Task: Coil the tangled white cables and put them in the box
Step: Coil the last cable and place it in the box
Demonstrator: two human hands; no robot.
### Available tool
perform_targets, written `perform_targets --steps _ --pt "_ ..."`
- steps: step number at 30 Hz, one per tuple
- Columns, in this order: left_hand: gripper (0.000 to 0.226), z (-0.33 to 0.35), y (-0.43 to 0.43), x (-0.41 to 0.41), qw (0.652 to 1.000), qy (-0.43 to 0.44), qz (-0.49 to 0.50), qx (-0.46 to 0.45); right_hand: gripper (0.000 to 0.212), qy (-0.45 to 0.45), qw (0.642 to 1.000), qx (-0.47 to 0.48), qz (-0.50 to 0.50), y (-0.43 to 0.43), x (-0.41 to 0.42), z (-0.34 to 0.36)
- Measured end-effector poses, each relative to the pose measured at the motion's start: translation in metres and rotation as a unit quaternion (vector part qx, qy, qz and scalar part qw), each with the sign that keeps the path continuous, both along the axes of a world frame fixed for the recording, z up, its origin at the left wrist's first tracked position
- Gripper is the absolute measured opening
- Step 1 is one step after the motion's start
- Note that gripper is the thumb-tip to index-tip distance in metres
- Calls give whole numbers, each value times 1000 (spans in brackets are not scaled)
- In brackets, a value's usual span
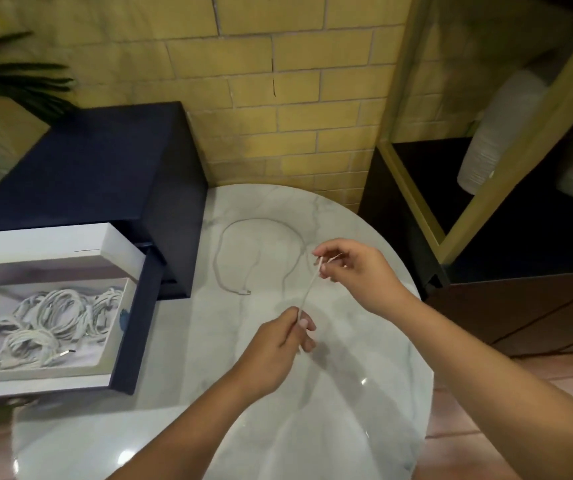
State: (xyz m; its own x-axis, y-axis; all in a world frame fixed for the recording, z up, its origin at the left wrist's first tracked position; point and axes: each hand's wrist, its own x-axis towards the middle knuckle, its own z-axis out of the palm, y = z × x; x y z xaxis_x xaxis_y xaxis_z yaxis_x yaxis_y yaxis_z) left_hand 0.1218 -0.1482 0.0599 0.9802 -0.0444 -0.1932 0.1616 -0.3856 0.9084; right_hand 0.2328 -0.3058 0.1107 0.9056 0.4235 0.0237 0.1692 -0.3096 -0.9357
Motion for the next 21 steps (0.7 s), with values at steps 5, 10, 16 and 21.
perform_targets --steps 5,10,16,21 --pt "32 31 7 -14 996 5 49 -72 11 -120 990 -48 -50 1 -5 12" --pt "38 54 21 -18 991 1 50 -127 10 -68 992 57 -85 15 -21 30" --pt "40 77 41 -22 972 29 58 -224 12 -108 982 15 -151 26 -26 42" --pt "38 101 55 -26 950 15 19 -311 14 -135 977 -115 -116 41 -32 31"
